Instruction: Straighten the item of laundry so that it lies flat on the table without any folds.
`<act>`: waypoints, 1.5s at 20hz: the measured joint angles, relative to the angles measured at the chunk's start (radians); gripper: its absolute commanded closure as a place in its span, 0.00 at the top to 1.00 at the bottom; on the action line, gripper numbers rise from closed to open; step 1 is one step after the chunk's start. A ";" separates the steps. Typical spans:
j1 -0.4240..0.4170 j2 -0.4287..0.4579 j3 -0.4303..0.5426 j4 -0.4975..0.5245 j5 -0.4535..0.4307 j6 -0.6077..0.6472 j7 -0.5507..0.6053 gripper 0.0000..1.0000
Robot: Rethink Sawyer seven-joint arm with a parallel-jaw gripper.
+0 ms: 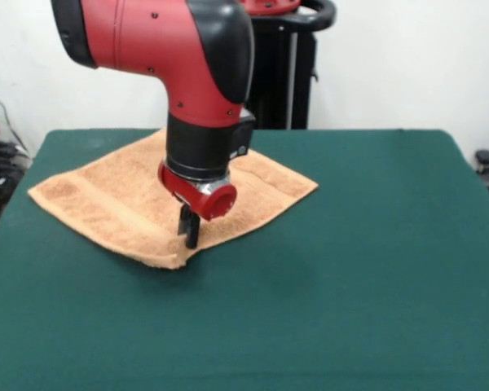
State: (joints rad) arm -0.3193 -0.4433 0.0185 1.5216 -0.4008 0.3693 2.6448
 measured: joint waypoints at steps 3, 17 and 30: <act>0.013 -0.001 0.005 -0.031 0.019 -0.001 0.000 0.00; 0.021 -0.008 0.039 -0.082 0.041 -0.001 0.000 1.00; 0.021 -0.168 0.044 -0.033 0.041 0.005 0.000 1.00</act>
State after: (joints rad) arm -0.2983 -0.6110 0.0624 1.4883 -0.3601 0.3747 2.6448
